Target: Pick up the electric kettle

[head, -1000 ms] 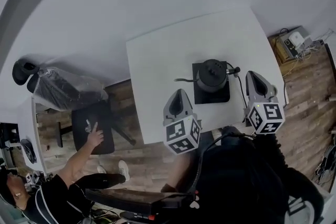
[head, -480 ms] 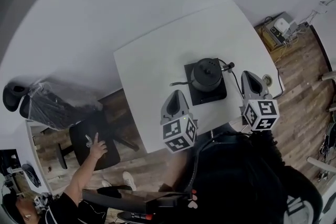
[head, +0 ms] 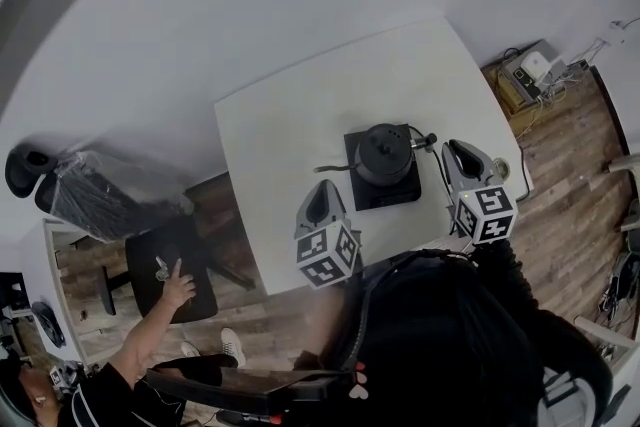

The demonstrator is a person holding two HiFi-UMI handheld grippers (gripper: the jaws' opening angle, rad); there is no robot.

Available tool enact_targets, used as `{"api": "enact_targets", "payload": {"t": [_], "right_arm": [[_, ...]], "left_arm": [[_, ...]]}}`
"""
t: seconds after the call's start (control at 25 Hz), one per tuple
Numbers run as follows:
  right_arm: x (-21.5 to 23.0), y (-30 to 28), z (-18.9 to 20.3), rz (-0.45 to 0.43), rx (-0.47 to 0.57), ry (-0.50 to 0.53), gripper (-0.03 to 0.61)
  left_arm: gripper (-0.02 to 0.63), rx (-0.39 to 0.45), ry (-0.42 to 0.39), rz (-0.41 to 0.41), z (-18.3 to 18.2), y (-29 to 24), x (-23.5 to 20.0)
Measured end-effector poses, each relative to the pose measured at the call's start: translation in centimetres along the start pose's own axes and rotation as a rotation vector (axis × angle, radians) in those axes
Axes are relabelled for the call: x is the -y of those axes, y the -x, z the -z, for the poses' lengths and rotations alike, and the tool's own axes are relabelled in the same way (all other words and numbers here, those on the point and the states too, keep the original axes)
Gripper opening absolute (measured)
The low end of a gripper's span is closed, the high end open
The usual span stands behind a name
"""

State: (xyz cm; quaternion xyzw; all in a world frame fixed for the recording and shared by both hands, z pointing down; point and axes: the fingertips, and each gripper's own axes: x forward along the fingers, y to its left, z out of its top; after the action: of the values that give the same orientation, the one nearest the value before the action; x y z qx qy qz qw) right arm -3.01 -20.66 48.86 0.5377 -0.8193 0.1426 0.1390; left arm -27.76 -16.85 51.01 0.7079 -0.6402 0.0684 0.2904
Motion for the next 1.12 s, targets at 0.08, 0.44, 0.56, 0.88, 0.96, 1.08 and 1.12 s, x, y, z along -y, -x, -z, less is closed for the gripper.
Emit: {"api": "enact_targets", "payload": {"t": [0.08, 0.44, 0.56, 0.88, 0.96, 1.08, 1.12], "right_arm": [[-0.1, -0.5, 0.5, -0.04, -0.012, 0.036, 0.041], [-0.8, -3.1, 2.8, -0.227, -0.122, 0.216, 0.173], [-0.8, -4.0, 3.8, -0.261, -0.162, 0.27, 0.178], [-1.7, -5.7, 4.8, -0.319, -0.207, 0.356, 0.178], [-2.0, -6.2, 4.8, -0.324, -0.208, 0.366, 0.178], [-2.5, -6.8, 5.0, -0.331, -0.215, 0.382, 0.178], [-2.5, -6.9, 5.0, -0.331, -0.216, 0.386, 0.178]], "left_arm": [[0.001, -0.015, 0.01, -0.008, 0.7, -0.2, -0.1], [0.001, -0.04, 0.04, -0.04, 2.1, -0.4, -0.4], [0.0, -0.041, 0.044, -0.052, 2.2, -0.3, -0.5], [0.001, -0.035, 0.049, -0.067, 2.3, -0.1, -0.7], [0.0, -0.037, 0.05, -0.069, 2.2, -0.2, -0.9], [0.0, -0.038, 0.049, -0.074, 2.1, -0.3, -1.1], [0.0, -0.038, 0.048, -0.076, 2.1, -0.4, -1.2]]}}
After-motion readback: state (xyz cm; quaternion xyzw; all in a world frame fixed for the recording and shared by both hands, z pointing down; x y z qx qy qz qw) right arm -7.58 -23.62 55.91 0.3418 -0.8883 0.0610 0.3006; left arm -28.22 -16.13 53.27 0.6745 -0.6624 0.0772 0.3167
